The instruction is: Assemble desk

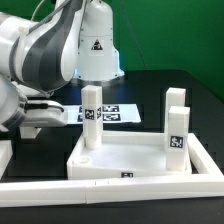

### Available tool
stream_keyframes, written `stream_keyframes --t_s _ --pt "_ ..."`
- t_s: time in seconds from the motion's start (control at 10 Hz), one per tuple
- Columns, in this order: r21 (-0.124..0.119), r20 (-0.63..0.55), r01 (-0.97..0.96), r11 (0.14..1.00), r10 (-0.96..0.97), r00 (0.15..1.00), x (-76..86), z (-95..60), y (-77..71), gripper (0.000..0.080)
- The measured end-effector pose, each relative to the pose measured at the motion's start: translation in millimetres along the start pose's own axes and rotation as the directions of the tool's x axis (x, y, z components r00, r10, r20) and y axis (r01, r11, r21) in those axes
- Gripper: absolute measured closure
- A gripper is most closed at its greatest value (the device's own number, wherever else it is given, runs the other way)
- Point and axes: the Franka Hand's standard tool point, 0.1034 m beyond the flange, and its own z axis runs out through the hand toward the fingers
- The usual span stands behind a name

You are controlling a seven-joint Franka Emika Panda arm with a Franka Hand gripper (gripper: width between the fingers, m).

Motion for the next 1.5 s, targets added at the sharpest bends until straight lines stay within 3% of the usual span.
stream_keyframes --t_s 0.3,0.4,0.5,0.6,0.7,0.8,0.9,1.0,1.1,1.2,1.3,1.4,1.5 --pt "0.006 0.006 -0.004 1.000 0.004 1.000 -2.2 -1.9 -0.8 0.0514" --pt "0.022 0.007 -0.016 1.000 0.015 1.000 -13.8 -24.9 -5.0 0.0512" --pt "0.016 -0.047 -0.015 1.000 0.016 0.999 -24.7 -54.0 -13.5 0.0512" --pt "0.017 -0.098 -0.006 1.000 0.008 0.995 -34.5 -68.6 -20.8 0.0512" --pt "0.029 -0.093 -0.007 1.000 0.010 0.996 -37.1 -61.3 -19.5 0.0512" --pt "0.021 -0.124 -0.009 1.000 0.011 0.992 -29.1 -60.9 -16.5 0.0512" --pt "0.001 -0.218 -0.003 1.000 0.003 0.976 -23.2 -68.2 -16.4 0.0512" --pt "0.002 -0.264 0.000 1.000 0.000 0.964 -28.3 -67.5 -18.4 0.0512" --pt "-0.013 -0.343 -0.005 1.000 0.001 0.939 -20.9 -80.5 -23.7 0.0512" --pt "0.025 -0.421 0.009 1.000 0.002 0.907 -25.0 -110.2 -39.7 0.0512" --pt "0.062 -0.499 0.014 0.998 0.019 0.866 -34.9 -142.2 -45.6 0.0512" --pt "0.062 -0.562 0.012 0.998 0.024 0.827 -40.0 -154.5 -42.4 0.0512" --pt "0.052 -0.606 0.001 0.999 0.031 0.795 -34.0 -147.5 -39.1 0.0512"
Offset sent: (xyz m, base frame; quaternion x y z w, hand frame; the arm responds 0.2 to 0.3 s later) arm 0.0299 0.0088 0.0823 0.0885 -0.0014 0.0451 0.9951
